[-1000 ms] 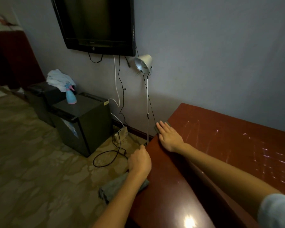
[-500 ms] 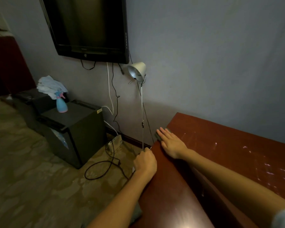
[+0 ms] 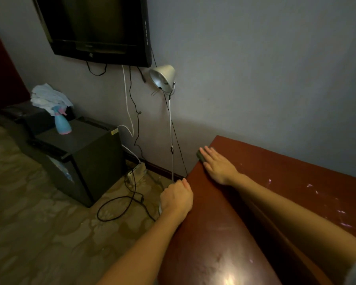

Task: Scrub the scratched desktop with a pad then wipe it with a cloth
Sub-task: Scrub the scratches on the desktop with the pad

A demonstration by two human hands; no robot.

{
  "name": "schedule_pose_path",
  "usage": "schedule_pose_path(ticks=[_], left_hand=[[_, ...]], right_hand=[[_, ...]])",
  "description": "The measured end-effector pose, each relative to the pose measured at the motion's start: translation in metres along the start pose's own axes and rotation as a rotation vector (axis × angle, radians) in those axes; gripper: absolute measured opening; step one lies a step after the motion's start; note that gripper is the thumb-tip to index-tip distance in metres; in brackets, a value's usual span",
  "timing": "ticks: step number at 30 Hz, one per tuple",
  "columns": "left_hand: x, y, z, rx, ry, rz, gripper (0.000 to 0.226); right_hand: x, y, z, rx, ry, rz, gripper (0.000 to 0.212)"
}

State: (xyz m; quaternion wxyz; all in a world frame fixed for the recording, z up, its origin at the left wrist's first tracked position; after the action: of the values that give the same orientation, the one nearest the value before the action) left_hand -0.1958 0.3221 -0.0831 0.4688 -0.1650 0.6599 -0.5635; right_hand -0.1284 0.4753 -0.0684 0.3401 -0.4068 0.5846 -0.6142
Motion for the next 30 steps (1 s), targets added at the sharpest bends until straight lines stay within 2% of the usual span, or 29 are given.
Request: schedule_pose_path(ticks=[2,4,9,15,19,22,25,30], left_hand=[[-0.001,0.001,0.000,-0.017,0.000,-0.006,0.050],[0.000,0.001,-0.001,-0.029,-0.006,-0.008,0.049],[0.000,0.003,-0.001,-0.023,-0.009,-0.015,0.050],[0.001,0.003,-0.001,-0.037,-0.017,0.008,0.050],[0.001,0.004,-0.002,-0.037,-0.016,0.023,0.051],[0.002,0.004,-0.002,-0.033,-0.019,0.022,0.050],[0.001,0.003,-0.002,-0.033,-0.016,0.014,0.050],[0.002,0.004,-0.002,-0.021,-0.022,0.024,0.051]], right_hand=[[-0.001,0.003,0.010,-0.002,0.003,0.007,0.058],[0.017,0.007,0.023,-0.019,-0.072,0.012,0.066],[0.041,0.006,0.013,-0.014,-0.183,-0.027,0.052],[0.002,0.000,-0.013,0.003,0.020,-0.015,0.054],[0.015,0.005,0.002,-0.033,0.157,-0.011,0.060],[0.028,0.003,0.017,-0.005,0.147,0.045,0.068],[0.017,-0.003,0.018,0.038,0.092,0.089,0.067],[-0.029,-0.005,0.006,0.035,0.271,0.095,0.072]])
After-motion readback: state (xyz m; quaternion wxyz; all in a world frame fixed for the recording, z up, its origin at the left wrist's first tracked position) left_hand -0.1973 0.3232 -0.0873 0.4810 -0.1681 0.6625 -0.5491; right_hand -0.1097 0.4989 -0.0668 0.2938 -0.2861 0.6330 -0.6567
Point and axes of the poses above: each hand's wrist, its own z-axis away from the middle knuckle, its own y-axis out of the palm, x = y × z, the point moved 6 cm from there along -z, towards the middle knuckle, and after that the axes turned 7 degrees about -y, right-handed, at the moved point
